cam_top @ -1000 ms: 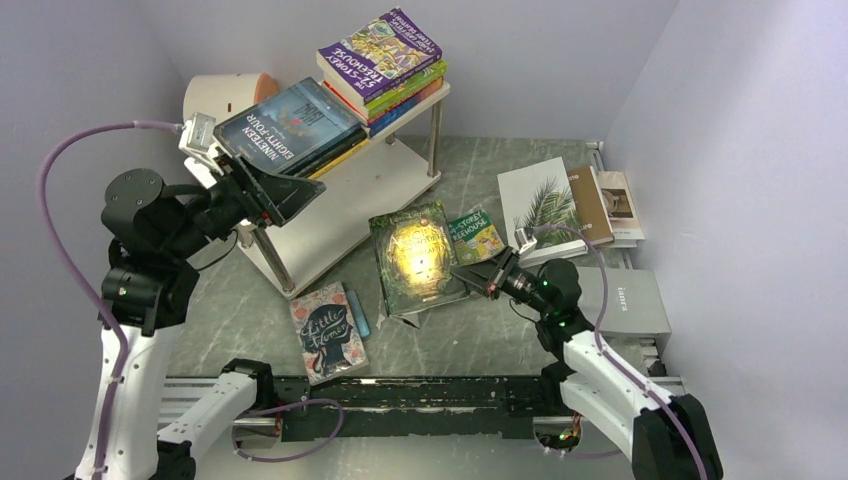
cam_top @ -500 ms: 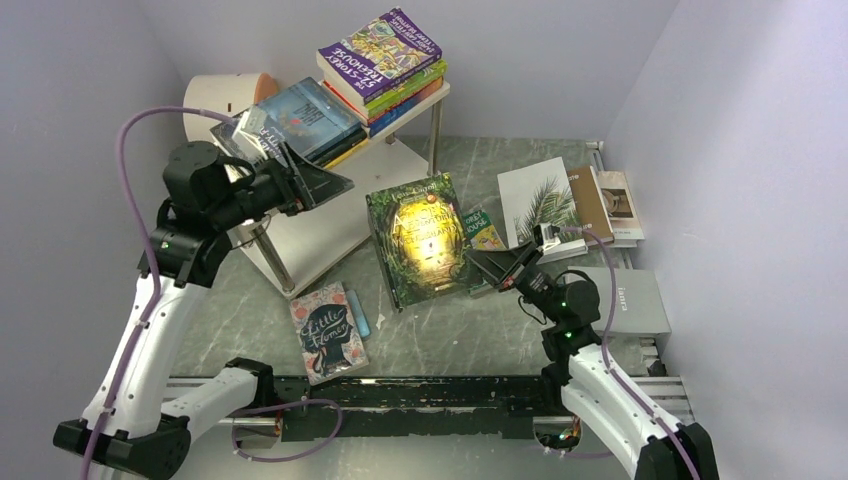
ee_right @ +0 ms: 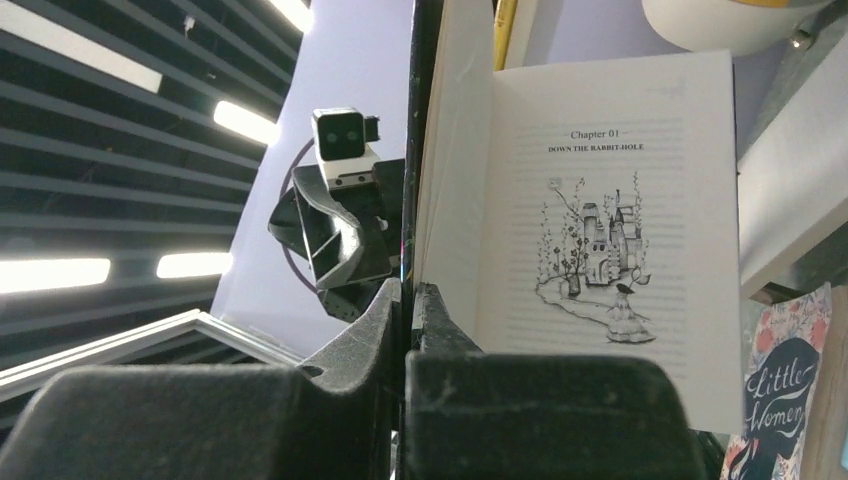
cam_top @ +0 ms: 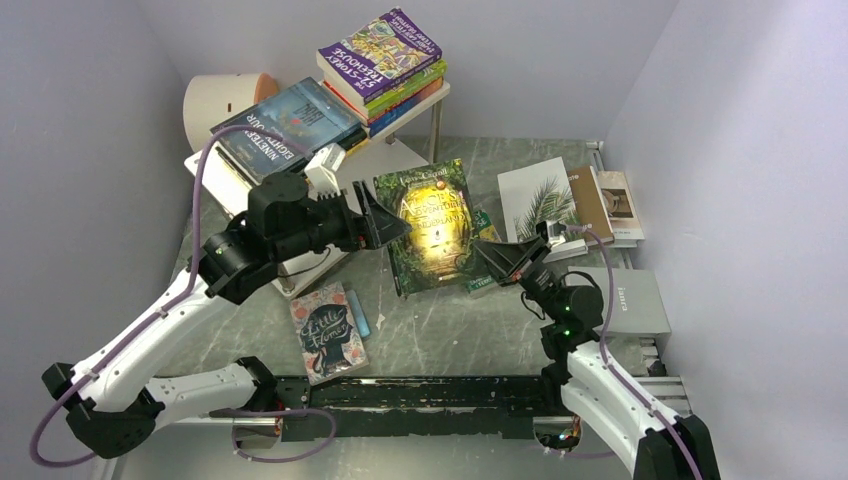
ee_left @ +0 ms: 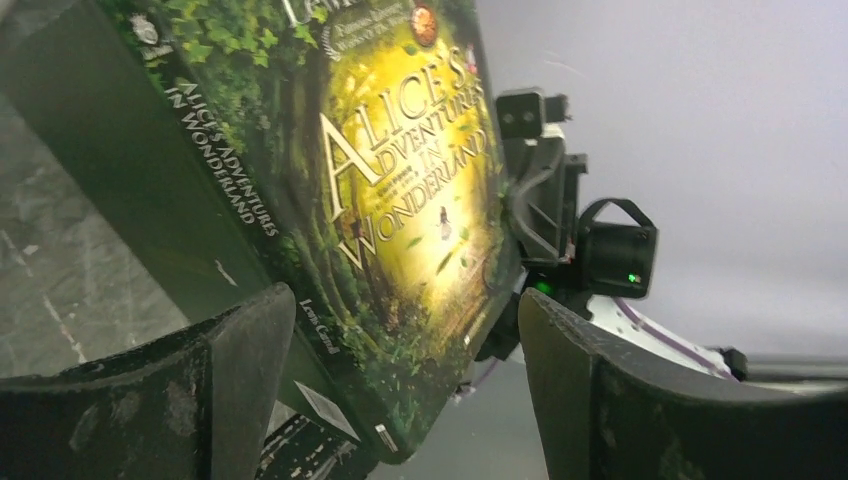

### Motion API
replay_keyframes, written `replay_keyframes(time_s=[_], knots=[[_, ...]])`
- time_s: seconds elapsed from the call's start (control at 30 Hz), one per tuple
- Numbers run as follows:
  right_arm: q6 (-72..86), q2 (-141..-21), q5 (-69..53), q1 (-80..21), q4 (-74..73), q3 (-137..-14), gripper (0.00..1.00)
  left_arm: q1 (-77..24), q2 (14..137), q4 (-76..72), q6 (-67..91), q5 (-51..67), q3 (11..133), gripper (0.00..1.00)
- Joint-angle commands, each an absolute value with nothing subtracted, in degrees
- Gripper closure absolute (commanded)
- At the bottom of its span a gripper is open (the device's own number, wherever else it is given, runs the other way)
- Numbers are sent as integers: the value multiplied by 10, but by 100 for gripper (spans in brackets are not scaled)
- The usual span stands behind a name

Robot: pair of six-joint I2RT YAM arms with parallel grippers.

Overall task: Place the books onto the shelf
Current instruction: Pick up the book from the center of the board.

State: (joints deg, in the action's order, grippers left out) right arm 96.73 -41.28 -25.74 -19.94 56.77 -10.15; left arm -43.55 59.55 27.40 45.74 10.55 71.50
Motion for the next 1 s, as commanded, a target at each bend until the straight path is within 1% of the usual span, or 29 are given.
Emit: replay_keyframes(time_s=[0.0, 0.1, 0.27, 0.37, 0.4, 0.5, 0.6, 0.73, 0.83, 0.87, 0.9, 0.93, 0.97], knots=[[991, -381, -230, -198, 642, -127, 100, -487, 589, 294, 461, -51, 734, 12], [991, -375, -231, -197, 649, -133, 100, -501, 596, 283, 463, -53, 729, 10], [987, -364, -233, -198, 642, -139, 100, -518, 608, 298, 455, -74, 753, 10], [983, -369, -255, -198, 649, -151, 100, -519, 591, 225, 455, -35, 725, 11], [983, -373, -265, -198, 656, -155, 100, -519, 589, 198, 458, -18, 718, 13], [979, -385, -295, -198, 661, -166, 100, -519, 596, 138, 454, 48, 721, 24], [972, -392, -318, -198, 654, -175, 100, -519, 596, 88, 443, 112, 729, 39], [955, -395, -331, -198, 635, -189, 100, -519, 592, 82, 435, 124, 741, 54], [935, -399, -346, -198, 602, -209, 100, -519, 599, 100, 431, 121, 753, 72], [925, -397, -351, -198, 580, -215, 100, -519, 602, 105, 428, 120, 758, 80], [913, -395, -353, -198, 556, -224, 97, -519, 605, 113, 423, 118, 764, 88], [899, -390, -354, -198, 531, -231, 88, -519, 607, 119, 419, 113, 776, 94], [884, -385, -352, -198, 509, -238, 80, -519, 609, 125, 414, 103, 786, 95]])
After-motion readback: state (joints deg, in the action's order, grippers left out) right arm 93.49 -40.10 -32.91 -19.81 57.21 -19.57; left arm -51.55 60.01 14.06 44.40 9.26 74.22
